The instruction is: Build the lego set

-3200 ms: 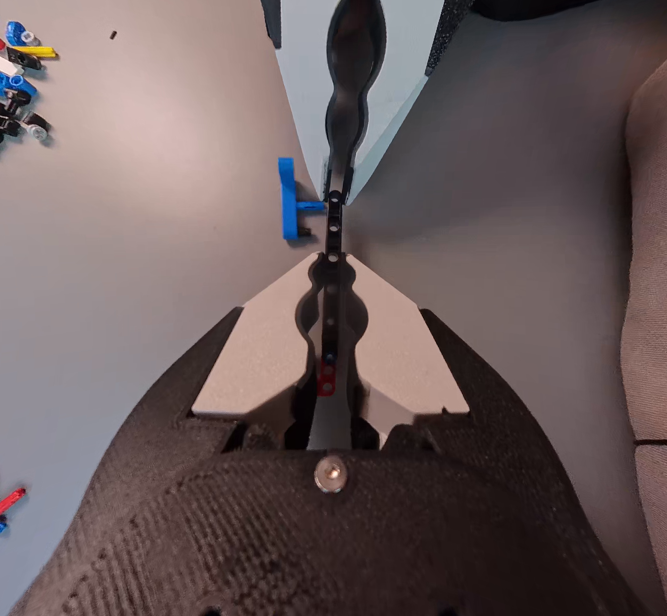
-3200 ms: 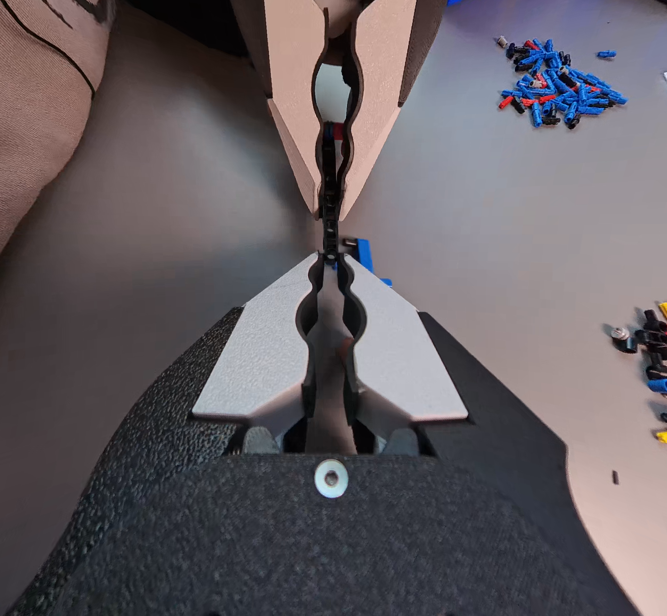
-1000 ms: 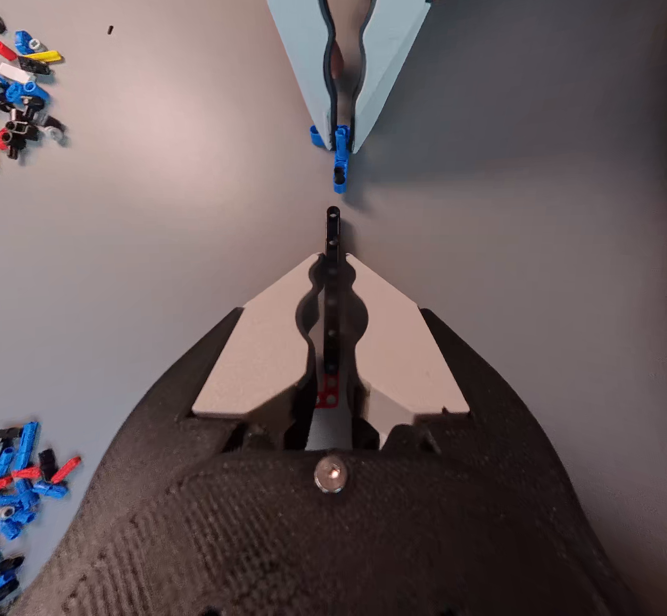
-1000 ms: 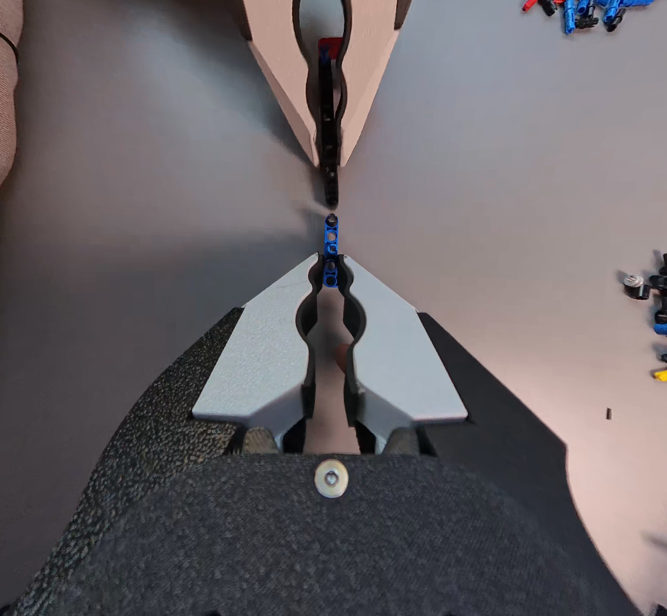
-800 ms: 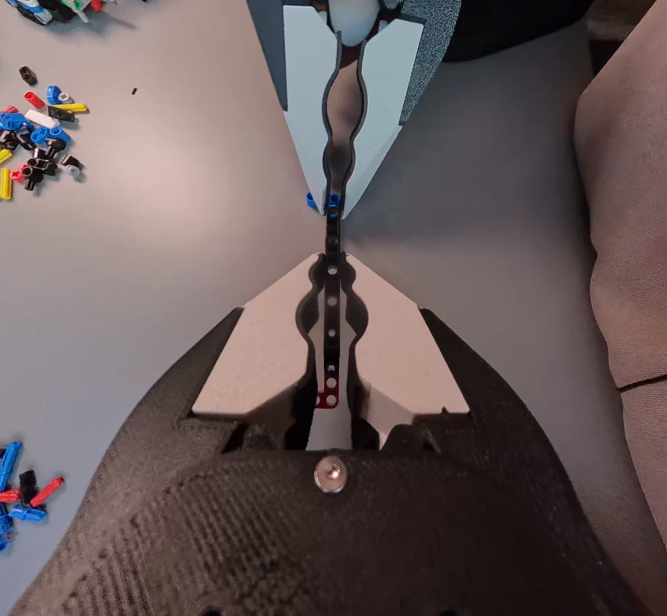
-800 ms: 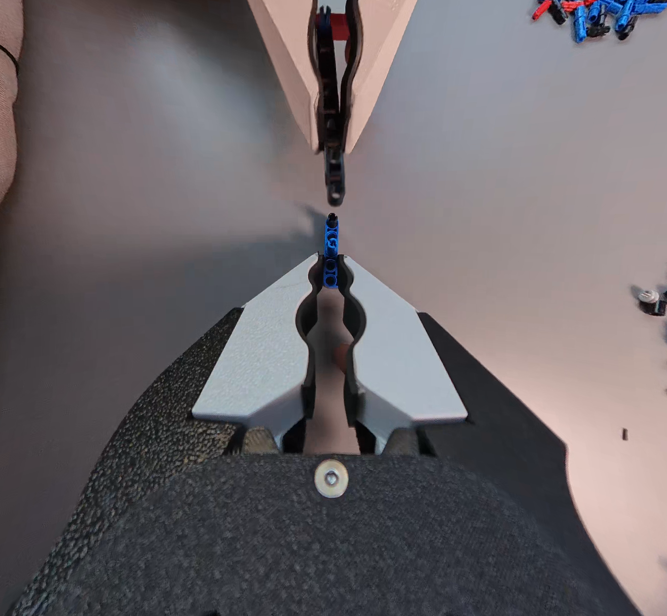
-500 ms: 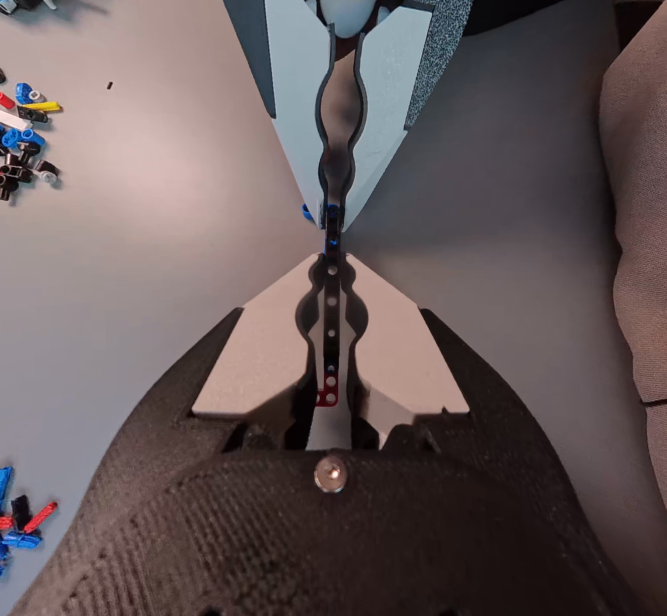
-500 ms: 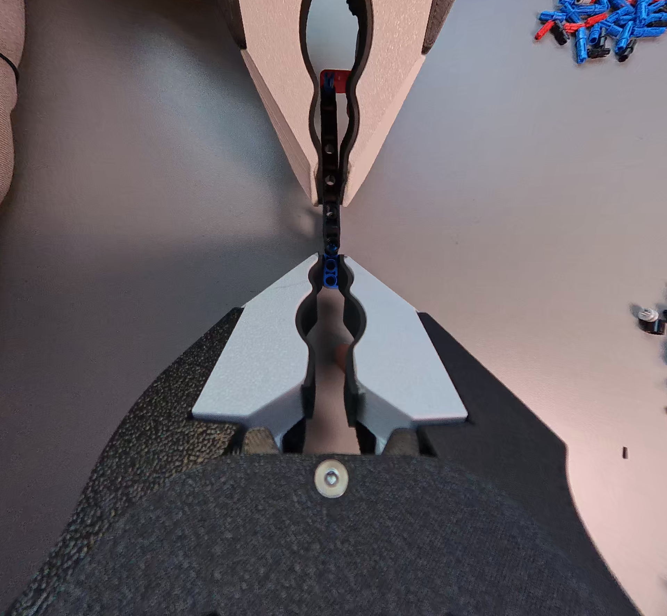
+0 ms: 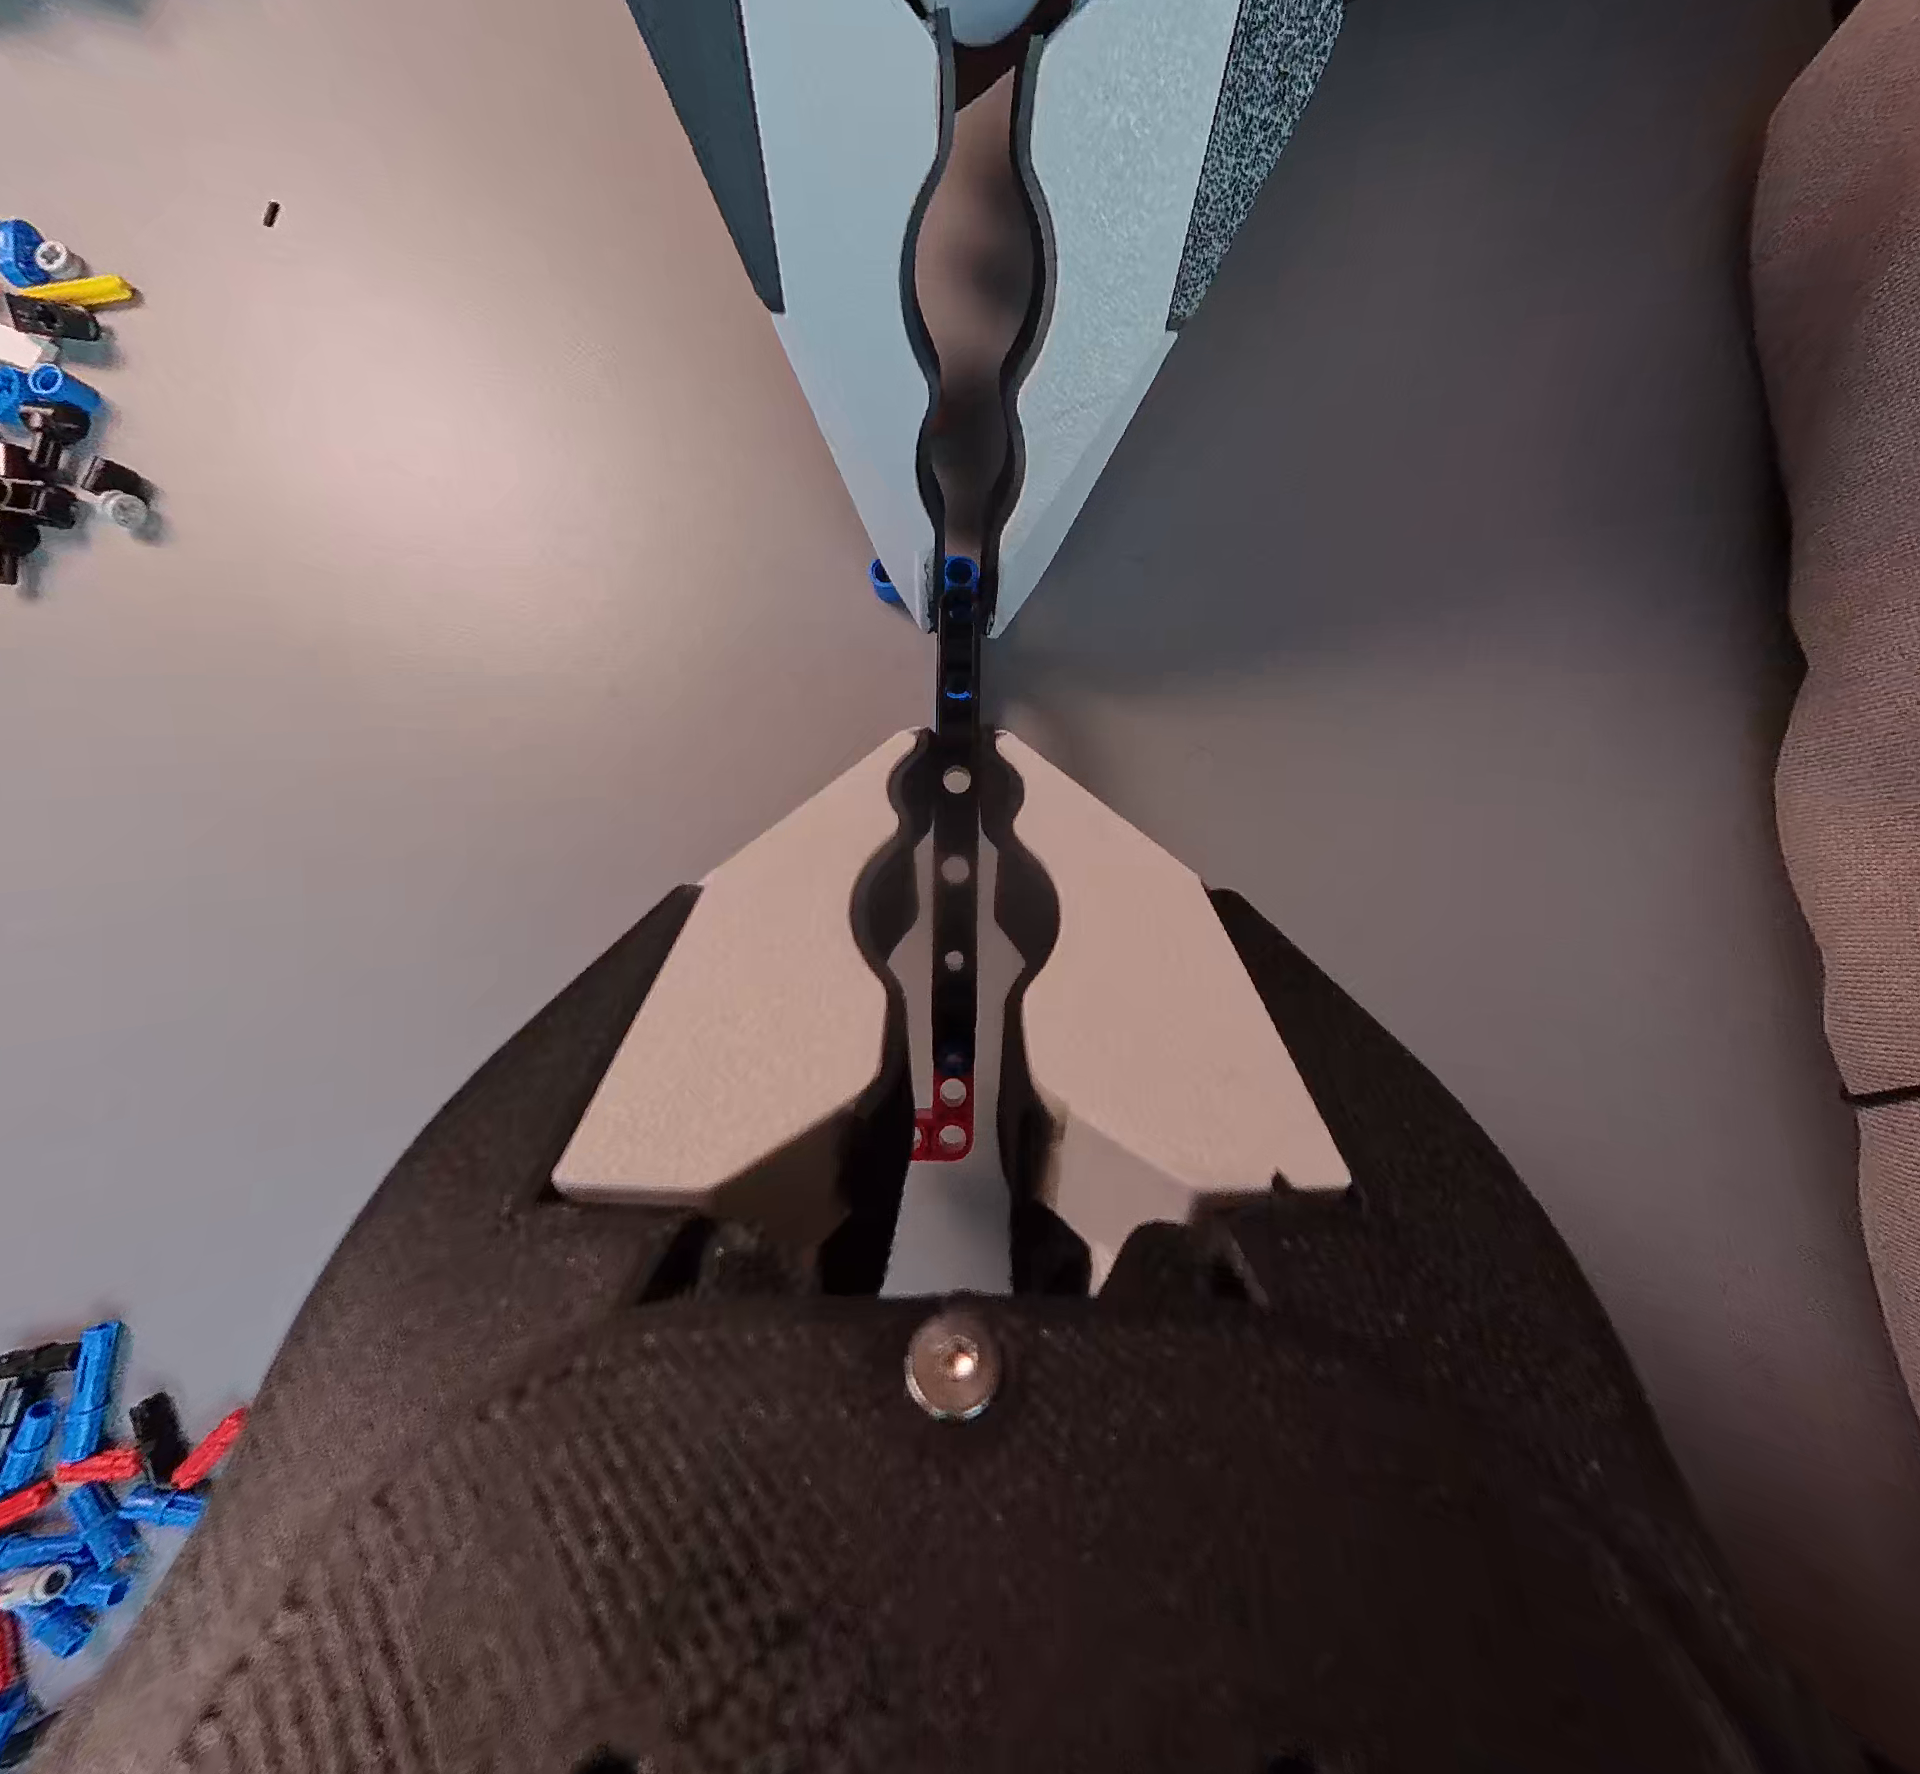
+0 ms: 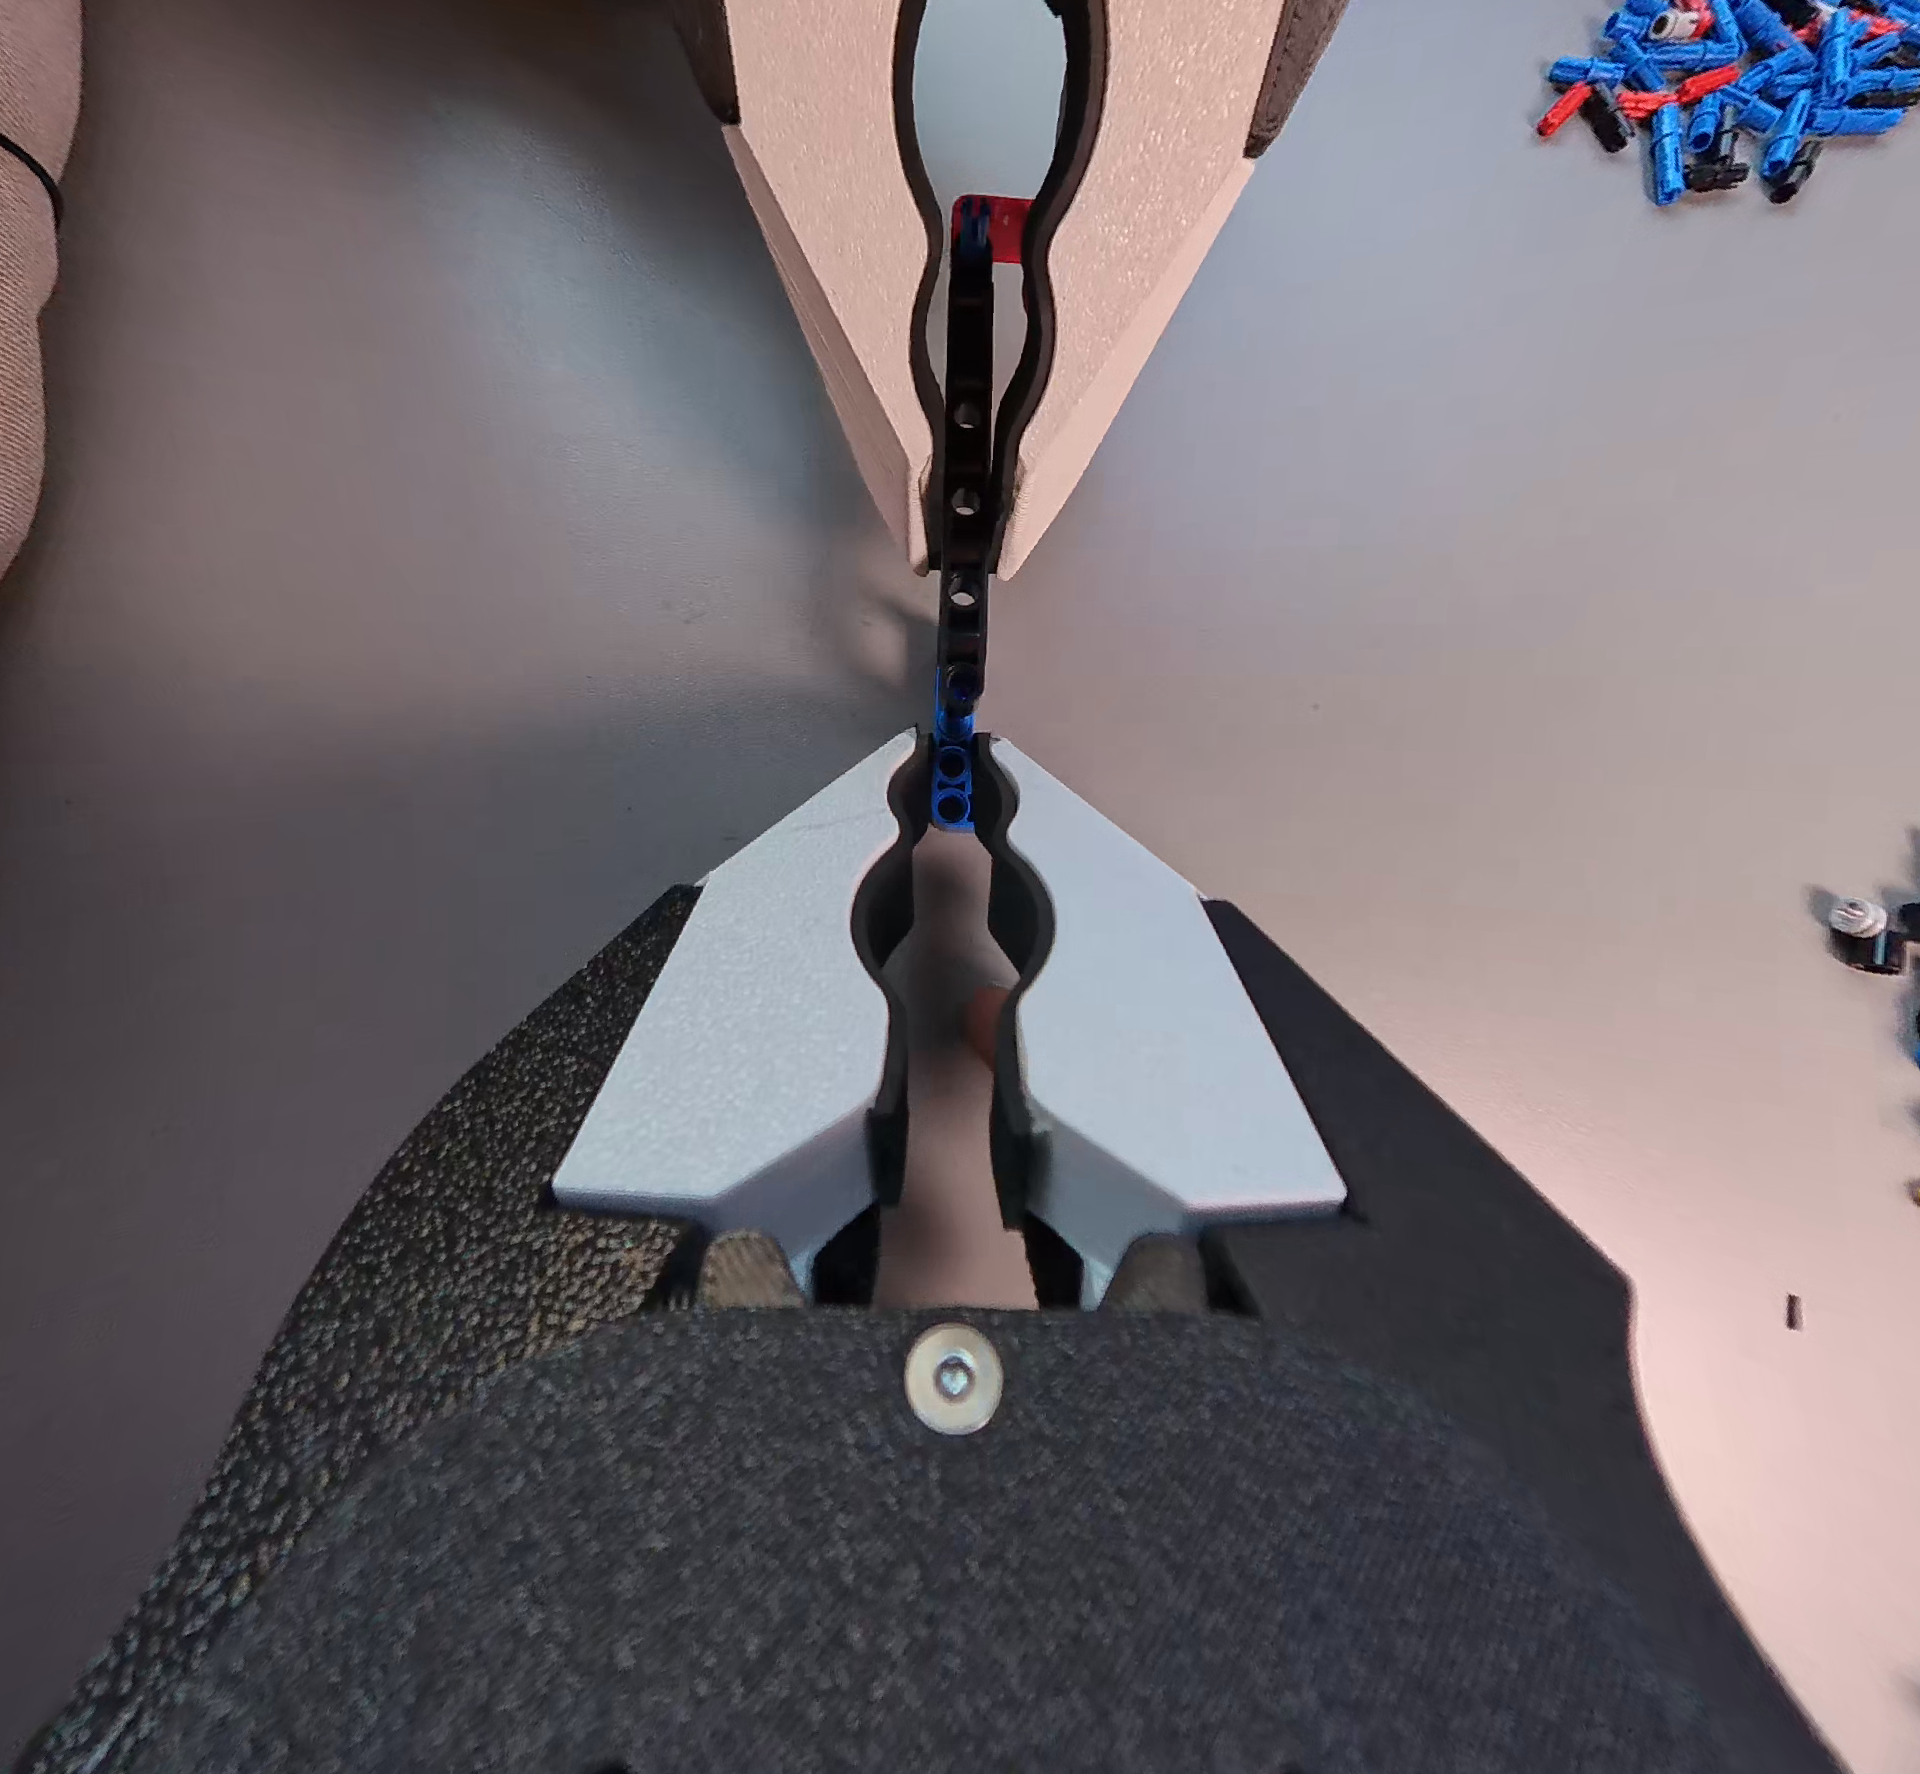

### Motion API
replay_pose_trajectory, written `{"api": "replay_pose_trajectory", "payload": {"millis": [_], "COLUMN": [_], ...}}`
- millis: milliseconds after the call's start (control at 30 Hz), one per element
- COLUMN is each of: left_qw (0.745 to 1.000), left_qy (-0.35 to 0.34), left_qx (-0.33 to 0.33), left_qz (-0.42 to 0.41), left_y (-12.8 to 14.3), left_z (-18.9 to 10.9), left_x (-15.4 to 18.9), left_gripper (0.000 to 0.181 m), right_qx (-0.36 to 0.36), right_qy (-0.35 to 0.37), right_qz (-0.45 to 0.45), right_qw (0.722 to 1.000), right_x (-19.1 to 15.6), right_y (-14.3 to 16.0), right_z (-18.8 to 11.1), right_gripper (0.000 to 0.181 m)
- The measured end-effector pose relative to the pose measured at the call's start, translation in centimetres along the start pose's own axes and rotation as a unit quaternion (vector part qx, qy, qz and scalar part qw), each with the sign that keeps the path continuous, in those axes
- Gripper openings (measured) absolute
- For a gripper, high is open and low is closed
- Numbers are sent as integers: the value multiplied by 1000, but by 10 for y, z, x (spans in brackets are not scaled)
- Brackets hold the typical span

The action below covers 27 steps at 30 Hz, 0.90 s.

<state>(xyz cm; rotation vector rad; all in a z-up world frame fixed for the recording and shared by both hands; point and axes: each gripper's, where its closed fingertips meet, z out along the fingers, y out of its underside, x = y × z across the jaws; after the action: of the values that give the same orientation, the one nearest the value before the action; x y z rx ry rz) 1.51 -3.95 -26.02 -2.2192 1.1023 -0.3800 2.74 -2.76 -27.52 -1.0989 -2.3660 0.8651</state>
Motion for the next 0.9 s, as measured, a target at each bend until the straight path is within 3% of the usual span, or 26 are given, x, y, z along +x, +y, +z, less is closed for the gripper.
{"api": "replay_pose_trajectory", "payload": {"millis": [300,467,567,667,700,900], "left_qw": [1000,999,999,999,999,998], "left_qy": [8,8,8,8,8,10], "left_qx": [-21,-30,-36,-41,-43,-59], "left_qz": [7,10,9,6,4,-6], "left_y": [2,1,1,1,1,2], "left_z": [2,2,2,2,2,3], "left_x": [1,1,1,0,0,1], "left_gripper": [6,6,6,6,6,6], "right_qx": [4,32,58,44,43,52], "right_qy": [2,-3,-4,10,14,-1], "right_qz": [-7,7,16,0,-3,9], "right_qw": [1000,999,998,999,999,999], "right_x": [0,1,1,2,2,1], "right_y": [0,-8,-19,-17,-16,-15], "right_z": [-1,-10,-16,-12,-10,-9], "right_gripper": [6,16,16,14,6,6]}}
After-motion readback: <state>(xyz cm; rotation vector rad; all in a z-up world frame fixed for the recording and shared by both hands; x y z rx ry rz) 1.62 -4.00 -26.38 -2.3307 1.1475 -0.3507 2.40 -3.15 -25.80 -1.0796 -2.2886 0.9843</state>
